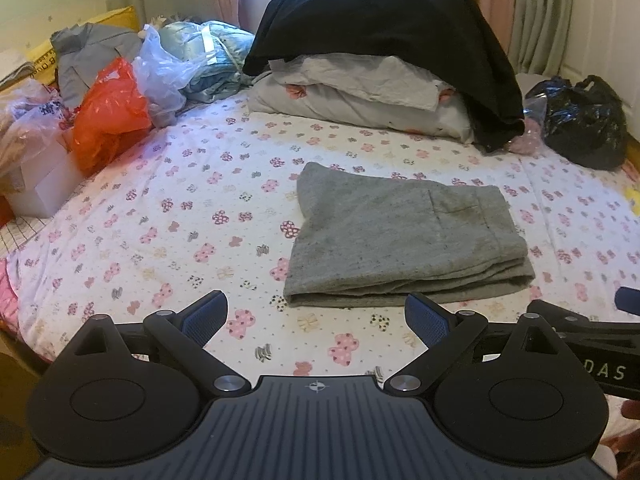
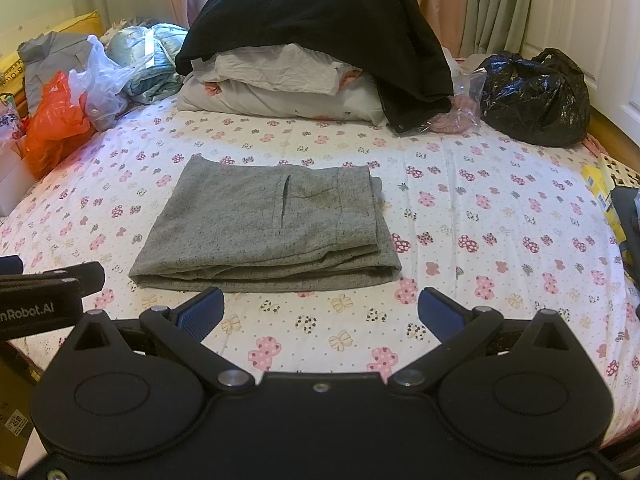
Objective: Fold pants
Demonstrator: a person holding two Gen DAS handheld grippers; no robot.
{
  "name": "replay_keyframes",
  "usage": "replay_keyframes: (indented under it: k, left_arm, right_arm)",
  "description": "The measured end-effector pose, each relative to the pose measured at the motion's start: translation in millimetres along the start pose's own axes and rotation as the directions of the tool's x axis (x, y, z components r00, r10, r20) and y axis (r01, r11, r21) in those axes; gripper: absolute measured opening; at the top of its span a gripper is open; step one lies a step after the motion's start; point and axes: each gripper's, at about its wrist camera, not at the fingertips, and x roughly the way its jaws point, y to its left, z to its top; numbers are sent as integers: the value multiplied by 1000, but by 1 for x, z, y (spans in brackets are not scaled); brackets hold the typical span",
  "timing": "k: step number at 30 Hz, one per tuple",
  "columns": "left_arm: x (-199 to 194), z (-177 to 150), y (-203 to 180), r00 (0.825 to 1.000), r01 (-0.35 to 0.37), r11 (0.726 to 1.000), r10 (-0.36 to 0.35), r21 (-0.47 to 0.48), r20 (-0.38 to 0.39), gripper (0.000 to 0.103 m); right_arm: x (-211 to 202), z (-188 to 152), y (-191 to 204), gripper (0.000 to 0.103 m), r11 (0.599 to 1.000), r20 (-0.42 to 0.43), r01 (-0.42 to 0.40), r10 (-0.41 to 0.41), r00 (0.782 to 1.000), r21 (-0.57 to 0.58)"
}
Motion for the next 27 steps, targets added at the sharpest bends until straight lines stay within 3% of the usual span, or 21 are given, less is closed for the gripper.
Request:
replay_keyframes:
  k: [16, 27]
  left_arm:
    - [1, -1, -5, 1000, 8, 1000, -8, 12, -11, 97]
    - [3, -2, -2, 998, 1, 1000, -2, -6, -61, 97]
  right_arm:
    - [1, -4, 1, 103, 1000, -10, -2, 2, 1000, 0]
    - [7, -3, 3, 103, 1000, -54, 1, -2, 999, -15]
